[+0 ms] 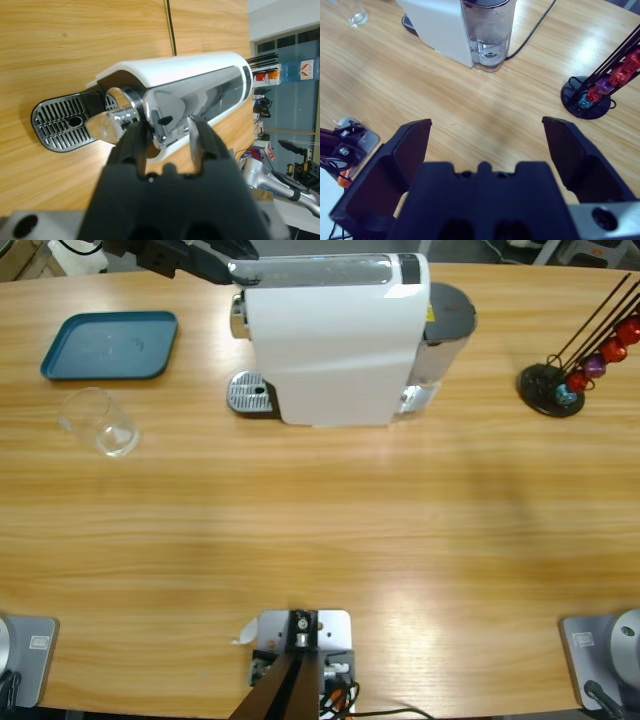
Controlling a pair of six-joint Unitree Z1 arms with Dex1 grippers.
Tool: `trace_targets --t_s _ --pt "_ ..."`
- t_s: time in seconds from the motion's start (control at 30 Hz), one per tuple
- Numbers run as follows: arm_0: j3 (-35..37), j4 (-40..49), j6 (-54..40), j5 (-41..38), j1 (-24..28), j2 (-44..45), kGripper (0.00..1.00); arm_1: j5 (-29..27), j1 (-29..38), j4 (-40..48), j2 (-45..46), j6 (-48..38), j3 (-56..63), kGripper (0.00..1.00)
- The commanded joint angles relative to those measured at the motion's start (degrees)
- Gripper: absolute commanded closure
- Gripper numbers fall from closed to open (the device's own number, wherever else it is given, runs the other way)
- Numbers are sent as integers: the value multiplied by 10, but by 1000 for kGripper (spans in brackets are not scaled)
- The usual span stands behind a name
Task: Pour coffee
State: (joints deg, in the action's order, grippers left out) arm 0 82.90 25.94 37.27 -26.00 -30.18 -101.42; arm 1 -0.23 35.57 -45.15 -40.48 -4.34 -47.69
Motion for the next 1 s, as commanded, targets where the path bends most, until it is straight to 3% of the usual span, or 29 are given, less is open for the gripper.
trace_targets --t_s 0.03,0.2,0.6,1.0 --pt "-22 -5 -3 0 -3 12 820 3 -8 2 -8 3 15 0" --pt "-30 -5 -4 0 -3 24 996 3 -8 2 -8 3 15 0" --pt "-20 -14 -7 -5 -7 53 1000 3 -8 2 -5 3 15 0" --pt "61 -34 0 -31 -44 52 1000 3 -8 2 -3 3 15 0"
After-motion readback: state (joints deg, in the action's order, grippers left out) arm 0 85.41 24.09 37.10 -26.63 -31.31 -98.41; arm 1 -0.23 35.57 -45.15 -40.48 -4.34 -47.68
